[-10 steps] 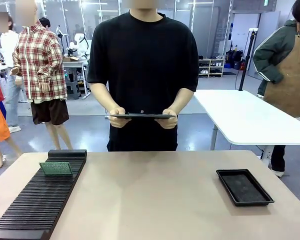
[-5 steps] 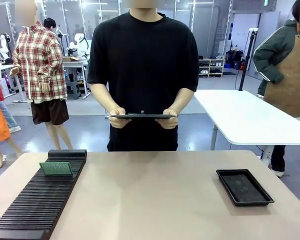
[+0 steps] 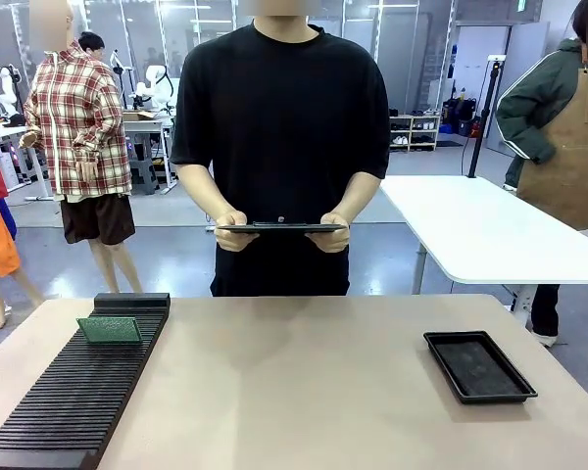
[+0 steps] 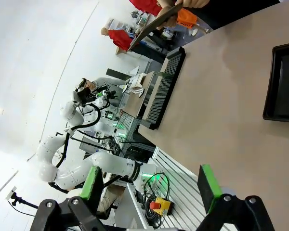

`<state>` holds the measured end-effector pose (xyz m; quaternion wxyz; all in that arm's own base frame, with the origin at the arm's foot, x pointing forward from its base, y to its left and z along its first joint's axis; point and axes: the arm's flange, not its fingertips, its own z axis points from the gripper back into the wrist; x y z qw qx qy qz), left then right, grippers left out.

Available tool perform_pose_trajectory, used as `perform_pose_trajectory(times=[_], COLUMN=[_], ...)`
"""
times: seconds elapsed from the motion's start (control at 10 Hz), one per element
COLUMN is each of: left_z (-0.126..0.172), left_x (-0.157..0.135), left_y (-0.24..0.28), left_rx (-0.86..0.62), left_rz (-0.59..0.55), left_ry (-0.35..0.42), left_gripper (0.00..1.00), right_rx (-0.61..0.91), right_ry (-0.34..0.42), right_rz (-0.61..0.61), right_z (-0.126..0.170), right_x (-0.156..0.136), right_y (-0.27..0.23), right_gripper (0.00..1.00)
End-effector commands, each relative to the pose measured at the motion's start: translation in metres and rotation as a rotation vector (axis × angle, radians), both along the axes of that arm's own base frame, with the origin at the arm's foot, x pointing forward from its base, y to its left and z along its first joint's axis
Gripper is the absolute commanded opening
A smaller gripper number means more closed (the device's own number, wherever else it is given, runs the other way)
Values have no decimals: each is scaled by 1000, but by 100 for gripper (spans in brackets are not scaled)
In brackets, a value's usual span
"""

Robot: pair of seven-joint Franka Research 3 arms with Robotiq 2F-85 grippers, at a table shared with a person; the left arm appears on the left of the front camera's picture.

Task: Inspect the PCB.
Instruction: Pick up the Blank PCB and present it to the human.

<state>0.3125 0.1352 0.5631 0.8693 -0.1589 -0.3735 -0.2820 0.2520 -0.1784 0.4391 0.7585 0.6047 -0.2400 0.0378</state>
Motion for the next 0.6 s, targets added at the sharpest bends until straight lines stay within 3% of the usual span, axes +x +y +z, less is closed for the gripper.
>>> perform_pose_trajectory(times=[0.0, 0.3, 0.5], left_z=[-12, -16, -31], left_x=[41, 70, 88], left_y=[-15, -81, -110], left_rx=[365, 659, 752], left_rz=[-150, -444, -633], left_ry=[-52, -97, -117], left_gripper=[100, 100, 100], right_rx=[10, 10, 10], right_ry=[-9, -9, -9], right_rz=[-4, -4, -4], right_z=[1, 1, 1], right_x=[0, 0, 0], right_y=[-1, -1, -1], right_gripper=[100, 100, 100])
